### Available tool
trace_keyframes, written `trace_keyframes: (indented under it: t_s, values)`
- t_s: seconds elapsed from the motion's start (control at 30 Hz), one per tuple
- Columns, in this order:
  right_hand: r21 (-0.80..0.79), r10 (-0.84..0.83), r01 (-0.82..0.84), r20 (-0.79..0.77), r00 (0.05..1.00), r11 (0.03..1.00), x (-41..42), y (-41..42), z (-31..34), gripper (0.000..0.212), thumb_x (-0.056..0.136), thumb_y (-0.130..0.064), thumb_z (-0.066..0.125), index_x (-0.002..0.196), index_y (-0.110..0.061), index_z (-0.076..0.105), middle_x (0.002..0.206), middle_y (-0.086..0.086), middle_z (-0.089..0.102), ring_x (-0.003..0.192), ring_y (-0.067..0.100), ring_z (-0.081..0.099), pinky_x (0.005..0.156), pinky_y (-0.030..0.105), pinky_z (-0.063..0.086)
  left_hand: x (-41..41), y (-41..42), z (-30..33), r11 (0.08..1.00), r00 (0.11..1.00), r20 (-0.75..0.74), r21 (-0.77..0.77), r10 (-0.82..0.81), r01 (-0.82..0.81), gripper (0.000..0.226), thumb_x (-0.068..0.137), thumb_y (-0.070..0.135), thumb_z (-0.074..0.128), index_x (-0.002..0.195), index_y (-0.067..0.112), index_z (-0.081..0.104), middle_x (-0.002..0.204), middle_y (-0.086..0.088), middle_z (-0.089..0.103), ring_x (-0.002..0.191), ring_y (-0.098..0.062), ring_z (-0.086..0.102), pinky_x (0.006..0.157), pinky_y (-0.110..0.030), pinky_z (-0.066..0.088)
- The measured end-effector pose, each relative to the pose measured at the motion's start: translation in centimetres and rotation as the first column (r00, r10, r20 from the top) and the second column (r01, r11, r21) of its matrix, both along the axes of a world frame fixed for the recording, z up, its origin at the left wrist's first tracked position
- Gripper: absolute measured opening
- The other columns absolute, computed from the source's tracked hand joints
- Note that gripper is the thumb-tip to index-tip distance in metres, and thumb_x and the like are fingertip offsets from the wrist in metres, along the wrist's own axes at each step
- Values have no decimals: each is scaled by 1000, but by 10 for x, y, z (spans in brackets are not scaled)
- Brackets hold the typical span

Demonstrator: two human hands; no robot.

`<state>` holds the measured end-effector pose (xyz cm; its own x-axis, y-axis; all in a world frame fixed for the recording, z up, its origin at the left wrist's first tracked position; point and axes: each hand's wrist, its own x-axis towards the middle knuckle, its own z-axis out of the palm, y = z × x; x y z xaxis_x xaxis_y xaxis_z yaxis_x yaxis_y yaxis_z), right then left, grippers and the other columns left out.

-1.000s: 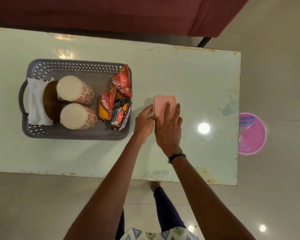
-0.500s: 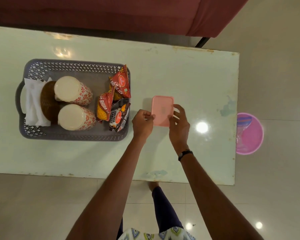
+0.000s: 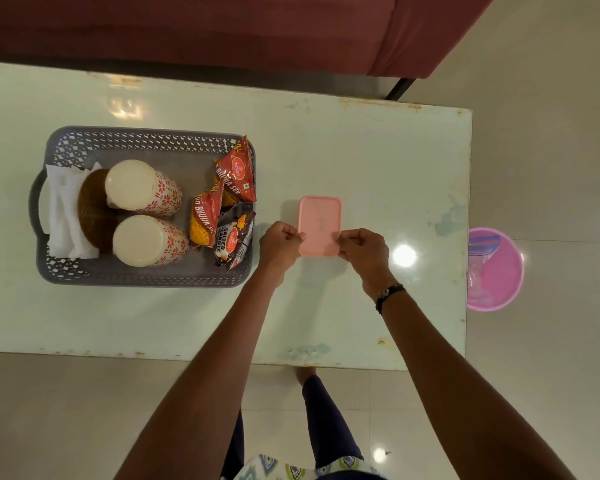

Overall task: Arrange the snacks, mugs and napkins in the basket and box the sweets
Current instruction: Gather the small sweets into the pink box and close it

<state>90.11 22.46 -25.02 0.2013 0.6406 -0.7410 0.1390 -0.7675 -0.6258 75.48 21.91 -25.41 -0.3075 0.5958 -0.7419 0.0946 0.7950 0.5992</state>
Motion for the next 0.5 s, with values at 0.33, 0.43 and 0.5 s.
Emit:
trace_keyframes:
  t_s: [0.33, 0.43, 0.5]
  values:
    - [84, 39, -30, -103, 994, 996, -5, 52, 5, 24, 87, -9, 66, 108, 1, 67, 99, 10, 65, 93, 19, 61, 79, 29, 57, -1, 2, -1, 1000, 999, 33, -2, 0, 0, 27, 85, 6, 62, 69, 20, 46, 96, -11, 59, 85, -27, 59, 87, -51, 55]
    - [35, -21, 26, -139, 990, 999, -4, 54, 3, 22, 85, -5, 67, 106, 3, 67, 101, 12, 66, 93, 20, 63, 77, 26, 56, 1, 2, 0, 1000, 1000, -9, 5, -25, 25, 28, 86, 6, 60, 68, 22, 45, 97, -9, 56, 90, -27, 56, 87, -52, 54]
    - [19, -26, 29, -168, 985, 999, -3, 55, 4, 19, 85, -5, 68, 103, 0, 66, 101, 13, 66, 92, 20, 63, 76, 25, 56, 2, 2, 2, 999, 999, -30, 10, -40, 40, 28, 87, 7, 60, 69, 21, 44, 97, -9, 55, 93, -28, 56, 87, -51, 54]
